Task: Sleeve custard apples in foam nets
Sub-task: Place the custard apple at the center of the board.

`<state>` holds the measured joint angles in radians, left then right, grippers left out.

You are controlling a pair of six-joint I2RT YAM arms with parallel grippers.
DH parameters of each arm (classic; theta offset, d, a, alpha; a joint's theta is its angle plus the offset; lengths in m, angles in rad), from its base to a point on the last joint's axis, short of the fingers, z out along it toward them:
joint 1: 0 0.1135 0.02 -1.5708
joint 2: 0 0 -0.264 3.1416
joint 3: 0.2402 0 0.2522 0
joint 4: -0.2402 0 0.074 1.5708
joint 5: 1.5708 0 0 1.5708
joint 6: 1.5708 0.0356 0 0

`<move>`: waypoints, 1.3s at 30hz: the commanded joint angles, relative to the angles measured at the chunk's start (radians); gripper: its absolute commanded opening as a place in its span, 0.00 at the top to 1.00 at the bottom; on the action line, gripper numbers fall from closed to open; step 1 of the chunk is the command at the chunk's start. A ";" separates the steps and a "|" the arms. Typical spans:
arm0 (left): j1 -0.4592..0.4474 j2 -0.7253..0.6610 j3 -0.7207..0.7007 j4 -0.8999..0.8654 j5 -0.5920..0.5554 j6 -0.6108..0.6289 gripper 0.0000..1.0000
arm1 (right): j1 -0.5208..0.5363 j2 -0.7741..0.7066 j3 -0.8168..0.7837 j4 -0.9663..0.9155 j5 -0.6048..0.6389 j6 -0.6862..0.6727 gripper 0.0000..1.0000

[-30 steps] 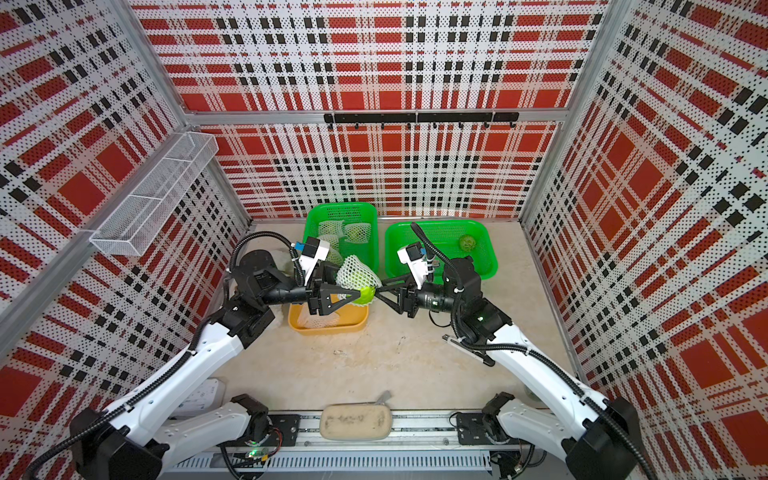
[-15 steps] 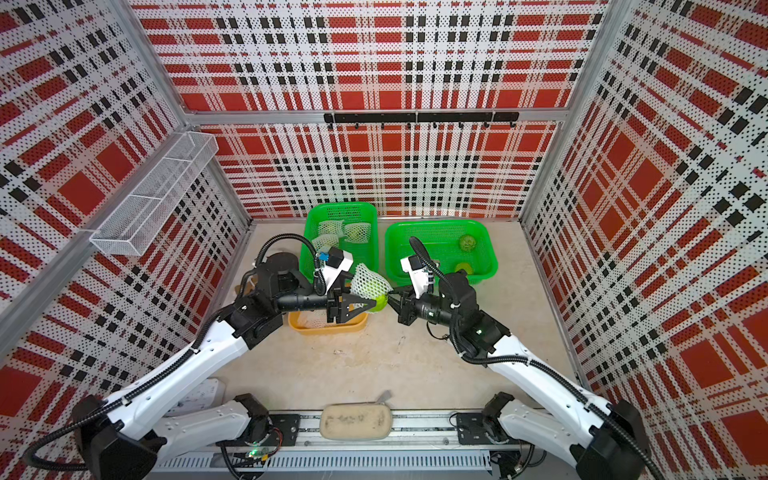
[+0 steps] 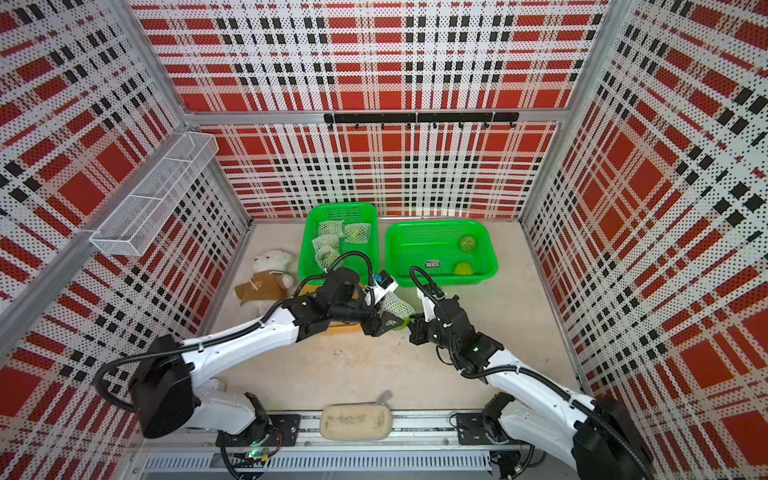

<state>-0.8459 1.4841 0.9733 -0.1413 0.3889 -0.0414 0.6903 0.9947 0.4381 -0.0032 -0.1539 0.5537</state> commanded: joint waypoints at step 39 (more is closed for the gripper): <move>-0.005 0.022 -0.056 -0.122 -0.063 0.100 0.01 | 0.033 0.197 0.014 0.054 0.027 0.005 1.00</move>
<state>-0.8448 1.5356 0.9279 -0.1272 0.3351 0.0124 0.7189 1.1851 0.4191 0.0185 -0.1226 0.5831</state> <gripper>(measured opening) 0.994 0.048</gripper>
